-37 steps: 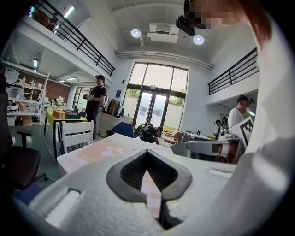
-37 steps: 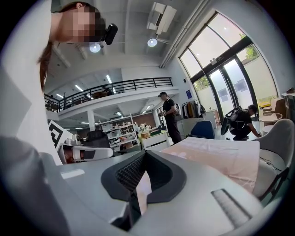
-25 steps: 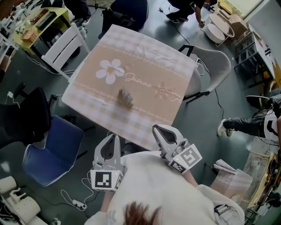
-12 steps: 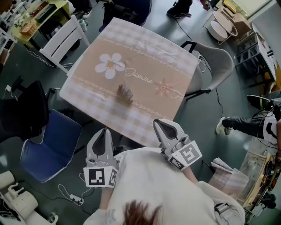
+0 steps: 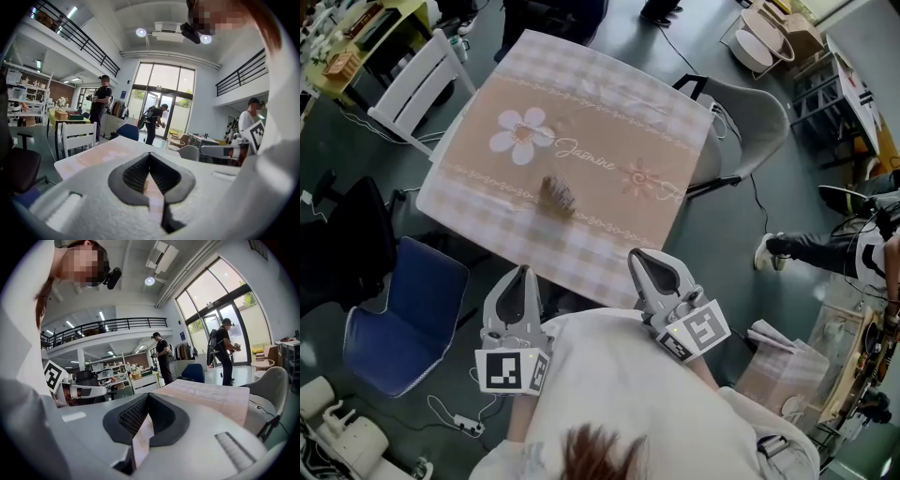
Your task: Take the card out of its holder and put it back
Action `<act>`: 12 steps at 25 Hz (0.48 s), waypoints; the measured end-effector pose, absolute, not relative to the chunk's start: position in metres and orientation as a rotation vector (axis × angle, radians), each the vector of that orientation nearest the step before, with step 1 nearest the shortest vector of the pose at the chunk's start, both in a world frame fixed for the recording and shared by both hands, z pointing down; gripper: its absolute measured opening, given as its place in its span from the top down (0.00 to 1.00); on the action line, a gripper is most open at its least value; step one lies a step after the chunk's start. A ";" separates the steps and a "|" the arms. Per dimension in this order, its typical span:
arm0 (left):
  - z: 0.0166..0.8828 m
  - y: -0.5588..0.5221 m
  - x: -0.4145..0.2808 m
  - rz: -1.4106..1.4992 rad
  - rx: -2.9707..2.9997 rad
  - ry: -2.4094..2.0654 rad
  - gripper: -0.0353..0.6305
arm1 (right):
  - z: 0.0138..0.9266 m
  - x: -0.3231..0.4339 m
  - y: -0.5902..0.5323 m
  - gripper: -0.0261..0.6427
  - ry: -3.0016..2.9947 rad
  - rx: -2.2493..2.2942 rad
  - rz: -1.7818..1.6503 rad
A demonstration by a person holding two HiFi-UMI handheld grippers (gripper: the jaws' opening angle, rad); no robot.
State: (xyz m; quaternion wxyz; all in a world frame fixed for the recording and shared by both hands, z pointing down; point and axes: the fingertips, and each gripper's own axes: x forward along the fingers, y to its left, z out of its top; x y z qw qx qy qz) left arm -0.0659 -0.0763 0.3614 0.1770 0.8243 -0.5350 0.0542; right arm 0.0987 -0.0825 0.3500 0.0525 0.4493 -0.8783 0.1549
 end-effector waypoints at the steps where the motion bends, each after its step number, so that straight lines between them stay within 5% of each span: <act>1: 0.361 -0.077 -0.065 0.155 2.337 -1.508 0.95 | 0.350 0.101 -0.083 0.96 -2.664 1.380 0.469; 12: 0.362 -0.078 -0.063 0.158 2.378 -1.436 0.95 | 0.352 0.094 -0.078 0.96 -2.646 1.427 0.474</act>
